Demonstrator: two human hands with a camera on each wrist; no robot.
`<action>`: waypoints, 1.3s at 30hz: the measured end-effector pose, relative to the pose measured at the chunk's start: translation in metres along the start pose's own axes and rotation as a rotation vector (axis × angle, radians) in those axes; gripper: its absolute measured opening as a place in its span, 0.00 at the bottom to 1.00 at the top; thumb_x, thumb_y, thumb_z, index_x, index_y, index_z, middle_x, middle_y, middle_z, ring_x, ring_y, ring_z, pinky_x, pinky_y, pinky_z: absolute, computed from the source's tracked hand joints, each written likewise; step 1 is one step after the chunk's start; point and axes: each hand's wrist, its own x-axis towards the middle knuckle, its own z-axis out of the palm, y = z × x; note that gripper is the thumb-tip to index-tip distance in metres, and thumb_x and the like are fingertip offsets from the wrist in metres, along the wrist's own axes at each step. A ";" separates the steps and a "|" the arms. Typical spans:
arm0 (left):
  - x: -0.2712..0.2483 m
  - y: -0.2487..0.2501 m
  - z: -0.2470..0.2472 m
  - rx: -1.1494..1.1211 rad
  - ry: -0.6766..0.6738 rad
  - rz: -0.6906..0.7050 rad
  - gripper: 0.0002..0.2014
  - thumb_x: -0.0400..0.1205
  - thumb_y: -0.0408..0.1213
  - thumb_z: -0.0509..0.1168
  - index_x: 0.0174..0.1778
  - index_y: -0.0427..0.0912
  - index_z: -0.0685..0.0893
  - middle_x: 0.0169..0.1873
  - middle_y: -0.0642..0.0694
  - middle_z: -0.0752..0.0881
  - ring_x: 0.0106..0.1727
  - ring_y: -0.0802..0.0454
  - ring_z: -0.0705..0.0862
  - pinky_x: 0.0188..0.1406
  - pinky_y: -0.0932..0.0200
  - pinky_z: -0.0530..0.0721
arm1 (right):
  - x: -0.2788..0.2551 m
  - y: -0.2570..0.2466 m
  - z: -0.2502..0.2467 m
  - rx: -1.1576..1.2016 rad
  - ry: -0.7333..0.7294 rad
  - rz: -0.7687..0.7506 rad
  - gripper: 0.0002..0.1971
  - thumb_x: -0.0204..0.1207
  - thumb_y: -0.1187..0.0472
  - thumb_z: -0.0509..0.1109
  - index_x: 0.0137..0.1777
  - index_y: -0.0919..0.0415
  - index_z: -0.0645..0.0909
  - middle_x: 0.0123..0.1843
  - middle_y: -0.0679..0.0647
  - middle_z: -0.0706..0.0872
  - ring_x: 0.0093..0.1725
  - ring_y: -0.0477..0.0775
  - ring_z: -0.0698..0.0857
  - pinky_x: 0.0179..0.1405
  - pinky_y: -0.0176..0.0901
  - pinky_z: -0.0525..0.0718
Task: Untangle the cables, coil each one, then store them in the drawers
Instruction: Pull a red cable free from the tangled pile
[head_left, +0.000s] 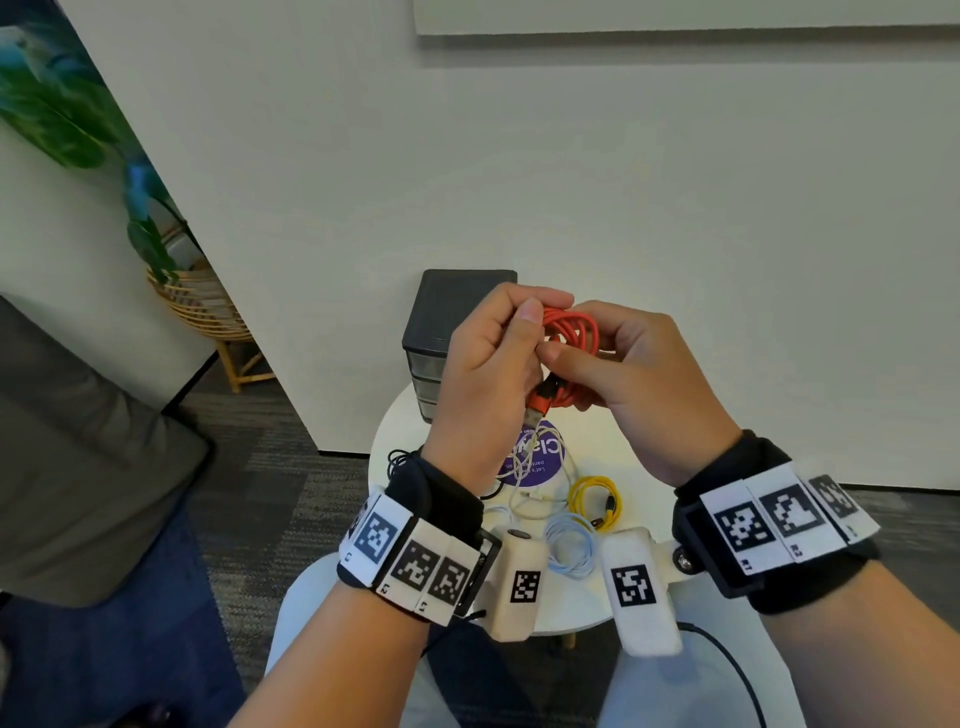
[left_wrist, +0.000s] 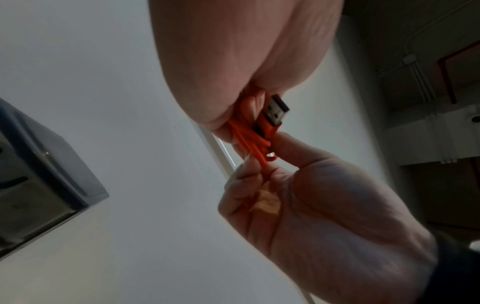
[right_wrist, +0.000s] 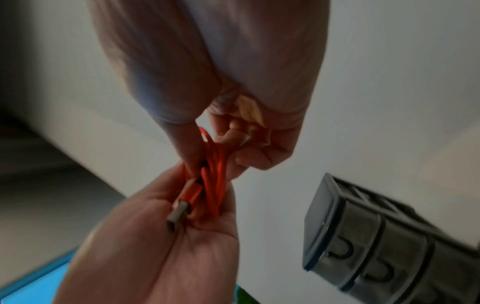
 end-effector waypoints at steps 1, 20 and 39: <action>-0.001 -0.003 -0.001 0.041 -0.003 0.006 0.13 0.93 0.27 0.52 0.60 0.28 0.81 0.24 0.55 0.77 0.23 0.62 0.74 0.24 0.70 0.74 | 0.001 0.003 -0.001 -0.058 0.025 -0.020 0.05 0.79 0.67 0.75 0.51 0.59 0.90 0.34 0.53 0.87 0.34 0.53 0.84 0.29 0.39 0.80; 0.015 -0.050 -0.032 0.366 -0.233 -0.355 0.11 0.88 0.32 0.67 0.65 0.43 0.89 0.55 0.38 0.89 0.43 0.54 0.92 0.44 0.59 0.90 | 0.003 0.065 -0.048 0.092 -0.177 0.384 0.08 0.80 0.62 0.72 0.52 0.68 0.84 0.43 0.59 0.89 0.42 0.53 0.87 0.37 0.38 0.84; 0.058 -0.139 -0.051 1.184 -0.500 -0.537 0.16 0.87 0.43 0.67 0.70 0.48 0.81 0.64 0.45 0.86 0.59 0.50 0.84 0.50 0.60 0.81 | 0.035 0.179 -0.109 -0.502 0.172 0.667 0.07 0.78 0.66 0.77 0.38 0.62 0.87 0.38 0.63 0.92 0.33 0.55 0.89 0.41 0.47 0.91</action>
